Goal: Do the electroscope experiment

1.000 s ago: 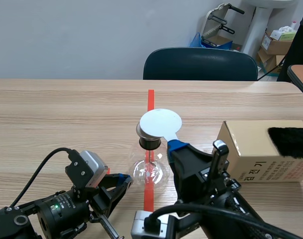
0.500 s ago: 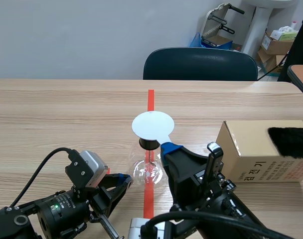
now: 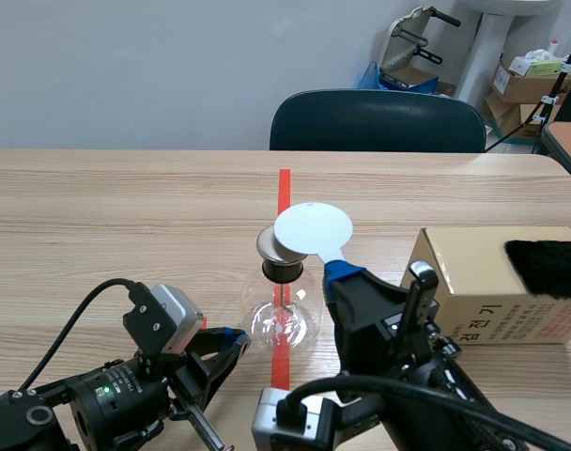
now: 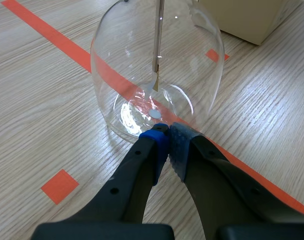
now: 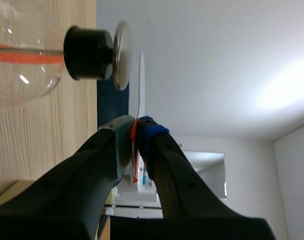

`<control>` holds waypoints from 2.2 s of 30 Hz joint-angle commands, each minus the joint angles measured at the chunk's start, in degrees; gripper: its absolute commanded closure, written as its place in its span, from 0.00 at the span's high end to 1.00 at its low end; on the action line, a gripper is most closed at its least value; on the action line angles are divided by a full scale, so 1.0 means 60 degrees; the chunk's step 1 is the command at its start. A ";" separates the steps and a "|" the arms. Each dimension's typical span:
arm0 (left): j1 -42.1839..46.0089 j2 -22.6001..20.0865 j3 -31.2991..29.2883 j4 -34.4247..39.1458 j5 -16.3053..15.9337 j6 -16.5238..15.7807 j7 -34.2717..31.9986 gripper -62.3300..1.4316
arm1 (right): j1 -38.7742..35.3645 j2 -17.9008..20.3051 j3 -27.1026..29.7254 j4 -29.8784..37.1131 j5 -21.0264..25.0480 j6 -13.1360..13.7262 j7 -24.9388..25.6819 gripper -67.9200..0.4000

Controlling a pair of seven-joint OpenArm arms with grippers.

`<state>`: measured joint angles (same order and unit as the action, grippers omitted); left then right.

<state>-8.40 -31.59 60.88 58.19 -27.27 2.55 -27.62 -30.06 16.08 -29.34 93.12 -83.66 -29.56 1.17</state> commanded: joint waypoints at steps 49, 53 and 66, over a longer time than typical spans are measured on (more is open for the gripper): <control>0.0000 0.0047 -0.0044 0.0087 0.0011 -0.0022 -0.0131 0.07 | 0.0066 0.0124 0.0022 0.0160 -0.0007 -0.0127 -0.0288 0.02; 0.0000 0.0047 -0.0044 0.0087 0.0011 -0.0022 -0.0131 0.07 | 0.0066 0.0124 0.0022 0.0160 -0.0007 -0.0127 0.0401 0.02; 0.0000 0.0047 -0.0044 0.0087 0.0011 -0.0022 -0.0131 0.07 | 0.0066 0.0124 0.0022 0.0160 -0.0007 -0.0127 0.1523 0.02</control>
<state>-8.40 -31.59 60.88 58.19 -27.27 2.55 -27.62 -30.06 16.08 -29.32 93.12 -83.66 -29.56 10.50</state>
